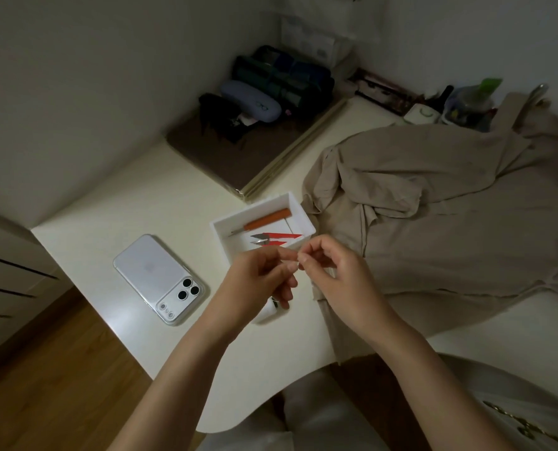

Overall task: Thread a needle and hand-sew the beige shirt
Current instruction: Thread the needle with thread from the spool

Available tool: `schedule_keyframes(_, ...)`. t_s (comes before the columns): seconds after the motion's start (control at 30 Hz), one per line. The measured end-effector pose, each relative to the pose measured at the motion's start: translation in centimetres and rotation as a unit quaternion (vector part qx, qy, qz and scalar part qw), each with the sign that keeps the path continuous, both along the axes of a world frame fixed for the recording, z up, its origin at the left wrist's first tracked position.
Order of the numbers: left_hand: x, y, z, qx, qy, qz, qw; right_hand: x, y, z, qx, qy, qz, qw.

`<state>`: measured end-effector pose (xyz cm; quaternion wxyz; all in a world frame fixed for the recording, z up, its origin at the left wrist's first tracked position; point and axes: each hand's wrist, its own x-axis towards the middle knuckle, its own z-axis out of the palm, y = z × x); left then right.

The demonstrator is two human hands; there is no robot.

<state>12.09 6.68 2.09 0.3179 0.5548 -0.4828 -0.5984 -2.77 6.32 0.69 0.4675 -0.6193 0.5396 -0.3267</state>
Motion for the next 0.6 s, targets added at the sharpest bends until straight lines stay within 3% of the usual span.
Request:
schedule_keyframes(0.37,0.5,-1.1,-0.3,-0.013,-0.046,0.026,0.999,0.0,-1.8,0.4,0.035,0.023,0.014,0.999)
schedule_keyframes(0.6,0.8,-1.6,-0.2,-0.018,-0.058,0.089,0.994,-1.2,-1.4,0.1,-0.168,0.169,-0.023,0.971)
